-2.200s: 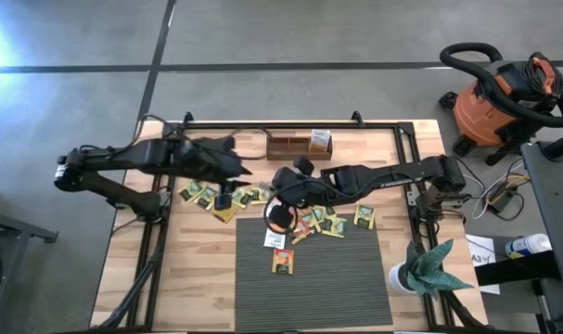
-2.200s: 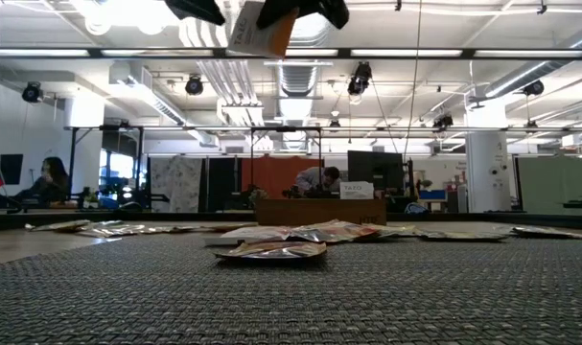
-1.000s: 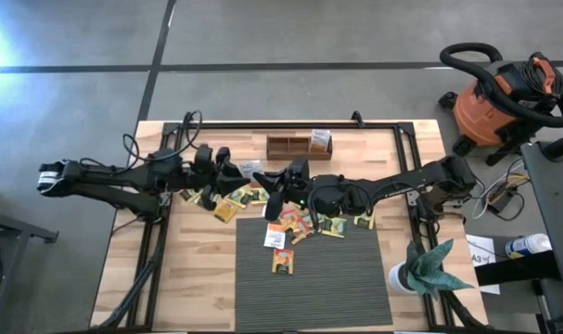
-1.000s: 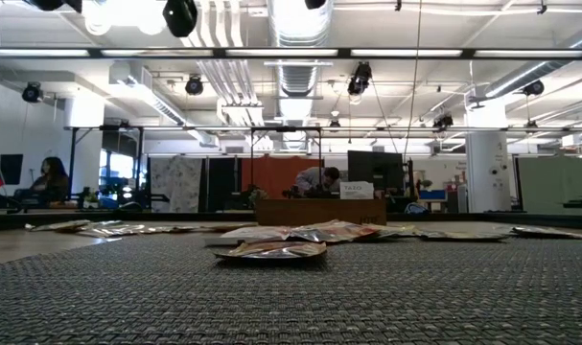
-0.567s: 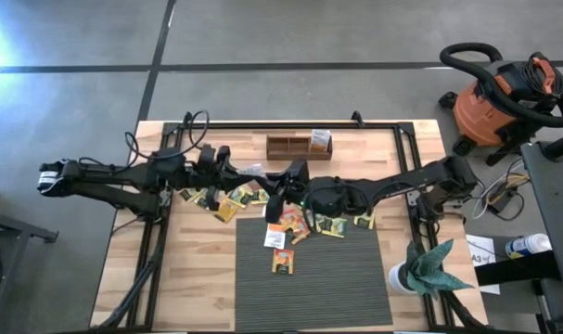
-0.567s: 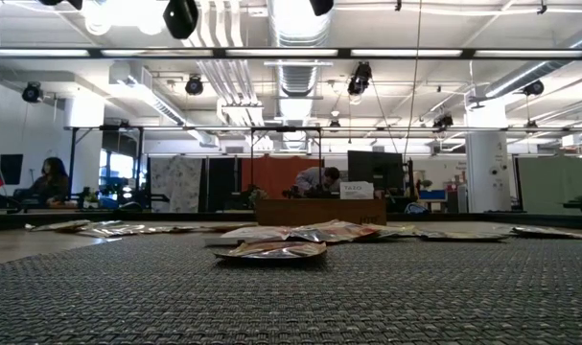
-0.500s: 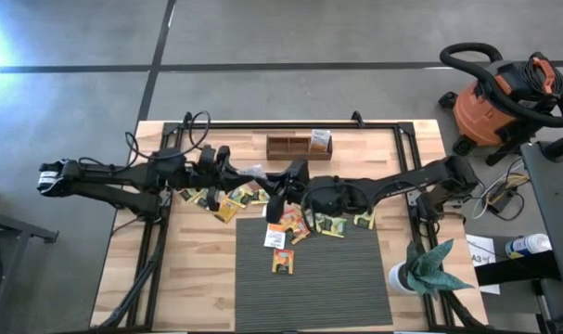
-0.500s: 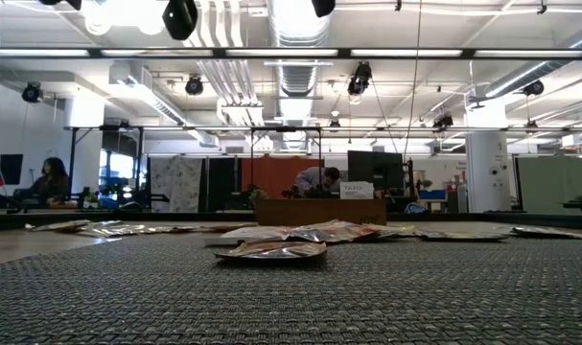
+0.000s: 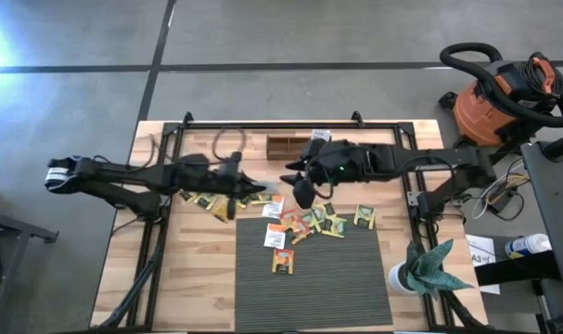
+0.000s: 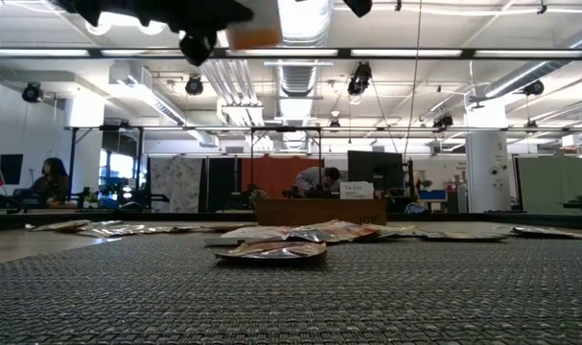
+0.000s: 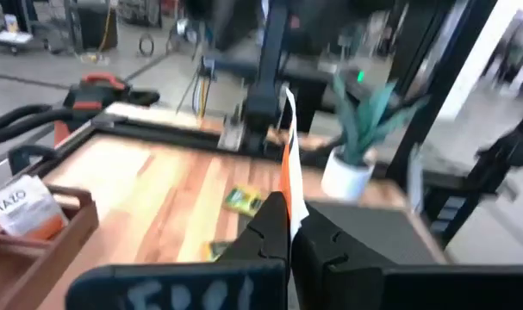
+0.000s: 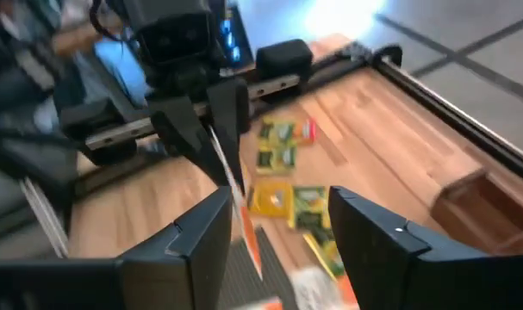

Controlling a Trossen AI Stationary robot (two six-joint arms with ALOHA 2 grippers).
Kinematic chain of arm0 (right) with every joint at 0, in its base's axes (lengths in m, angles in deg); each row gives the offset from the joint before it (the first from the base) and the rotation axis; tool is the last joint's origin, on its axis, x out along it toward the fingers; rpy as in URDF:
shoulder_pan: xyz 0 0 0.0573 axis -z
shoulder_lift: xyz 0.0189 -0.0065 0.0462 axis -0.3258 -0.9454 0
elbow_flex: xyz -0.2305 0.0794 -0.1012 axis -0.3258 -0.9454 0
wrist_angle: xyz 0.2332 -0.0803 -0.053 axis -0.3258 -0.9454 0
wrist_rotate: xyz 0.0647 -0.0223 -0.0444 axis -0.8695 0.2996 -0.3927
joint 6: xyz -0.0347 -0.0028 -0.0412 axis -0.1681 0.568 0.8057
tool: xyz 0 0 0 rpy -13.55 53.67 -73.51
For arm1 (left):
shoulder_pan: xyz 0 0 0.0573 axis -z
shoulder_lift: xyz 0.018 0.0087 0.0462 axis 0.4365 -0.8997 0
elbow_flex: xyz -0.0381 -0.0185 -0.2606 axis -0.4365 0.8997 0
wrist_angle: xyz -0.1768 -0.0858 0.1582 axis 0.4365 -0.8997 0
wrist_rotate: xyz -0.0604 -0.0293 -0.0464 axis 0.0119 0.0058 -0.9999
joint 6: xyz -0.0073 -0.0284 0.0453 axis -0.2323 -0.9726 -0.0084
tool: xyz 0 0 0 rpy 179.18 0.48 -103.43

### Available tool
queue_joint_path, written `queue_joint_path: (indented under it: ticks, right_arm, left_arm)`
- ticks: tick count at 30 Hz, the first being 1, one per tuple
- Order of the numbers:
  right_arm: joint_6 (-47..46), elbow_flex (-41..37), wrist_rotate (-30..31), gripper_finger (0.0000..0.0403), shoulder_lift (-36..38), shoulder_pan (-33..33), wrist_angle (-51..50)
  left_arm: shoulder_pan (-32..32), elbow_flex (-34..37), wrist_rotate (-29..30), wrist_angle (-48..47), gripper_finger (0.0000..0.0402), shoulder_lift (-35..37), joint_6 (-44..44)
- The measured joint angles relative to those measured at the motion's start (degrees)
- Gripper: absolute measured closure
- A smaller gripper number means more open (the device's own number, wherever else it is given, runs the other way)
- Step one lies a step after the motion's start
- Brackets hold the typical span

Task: Pick & Place Tea
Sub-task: Put the white tea bag into the right section of the wooden organizer

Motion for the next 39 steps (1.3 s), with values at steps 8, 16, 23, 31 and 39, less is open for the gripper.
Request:
queue_joint_path:
  ticks: [8, 16, 23, 31, 39]
  right_arm:
    - [6.91, 13.99, -1.56, 0.0211, -7.49, 0.13, -22.21]
    - [9.83, 20.39, -1.69, 0.0215, -11.16, -0.13, -27.72]
    - [9.98, 21.81, -4.97, 0.0247, -13.73, -0.11, -29.86]
    - [9.46, 21.74, -5.91, 0.0285, -14.42, -0.11, -29.90]
    - [9.78, 20.98, -5.67, 0.0357, -14.38, -0.11, -30.22]
  left_arm:
    - [-0.02, -11.30, -0.15, -9.78, 0.0401, -10.63, 10.90]
    - [-0.04, -15.34, -1.68, -11.56, 0.0401, -13.39, 14.74]
    - [-0.09, -15.68, -1.72, -10.72, 0.0401, -13.25, 15.11]
    - [0.00, -15.46, -1.74, -10.81, 0.0401, -13.31, 15.04]
    - [0.00, -15.33, -1.71, -10.97, 0.0401, -13.33, 14.92]
